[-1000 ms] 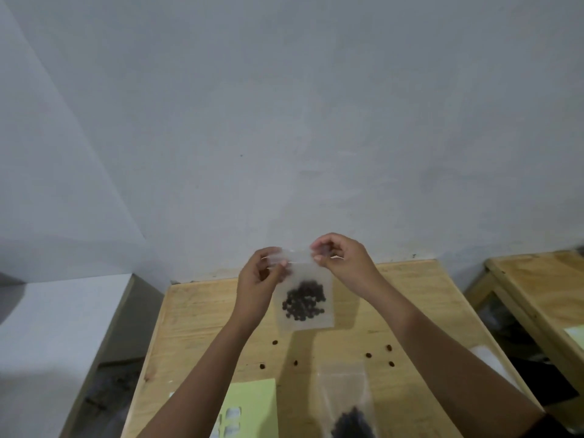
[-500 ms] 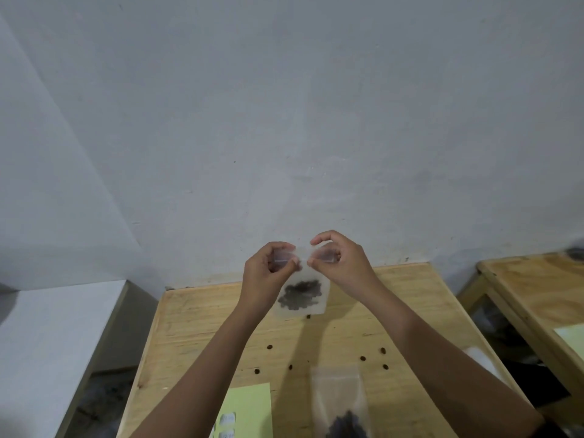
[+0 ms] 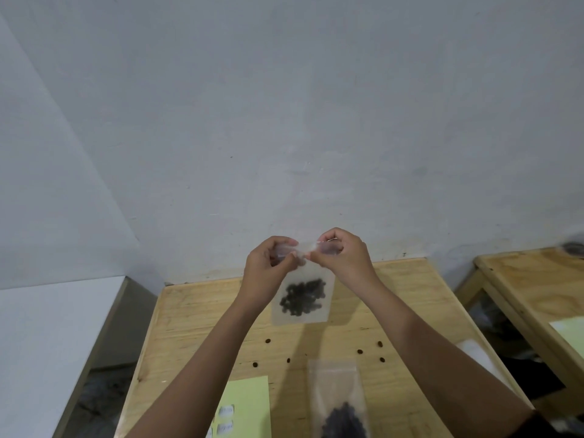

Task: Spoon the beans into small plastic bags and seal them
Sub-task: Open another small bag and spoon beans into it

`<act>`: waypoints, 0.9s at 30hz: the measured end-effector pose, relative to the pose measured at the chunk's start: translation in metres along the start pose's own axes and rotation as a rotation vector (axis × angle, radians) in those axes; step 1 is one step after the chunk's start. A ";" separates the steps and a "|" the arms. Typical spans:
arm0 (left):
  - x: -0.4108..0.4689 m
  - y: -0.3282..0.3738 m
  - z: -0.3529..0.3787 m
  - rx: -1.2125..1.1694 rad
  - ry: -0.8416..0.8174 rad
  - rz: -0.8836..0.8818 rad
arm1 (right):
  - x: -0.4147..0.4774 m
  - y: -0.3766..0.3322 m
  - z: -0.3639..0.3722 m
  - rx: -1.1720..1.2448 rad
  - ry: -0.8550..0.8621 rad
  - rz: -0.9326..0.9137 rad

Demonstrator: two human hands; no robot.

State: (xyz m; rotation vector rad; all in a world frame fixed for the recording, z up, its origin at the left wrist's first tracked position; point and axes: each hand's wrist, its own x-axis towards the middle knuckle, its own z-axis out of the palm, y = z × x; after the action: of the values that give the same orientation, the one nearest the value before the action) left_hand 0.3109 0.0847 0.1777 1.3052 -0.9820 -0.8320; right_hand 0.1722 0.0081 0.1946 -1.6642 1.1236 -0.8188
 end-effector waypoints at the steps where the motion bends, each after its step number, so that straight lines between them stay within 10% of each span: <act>1: 0.000 0.000 0.001 -0.017 -0.018 -0.006 | 0.001 0.001 -0.002 0.015 0.010 0.015; 27: -0.004 -0.003 -0.001 0.008 -0.174 -0.050 | -0.006 0.019 -0.024 0.321 -0.167 0.113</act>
State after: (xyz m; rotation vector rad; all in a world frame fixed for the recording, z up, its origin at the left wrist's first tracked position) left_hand 0.3107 0.0881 0.1744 1.2844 -1.0942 -0.9936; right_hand 0.1429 0.0033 0.1850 -1.3631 0.9088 -0.7312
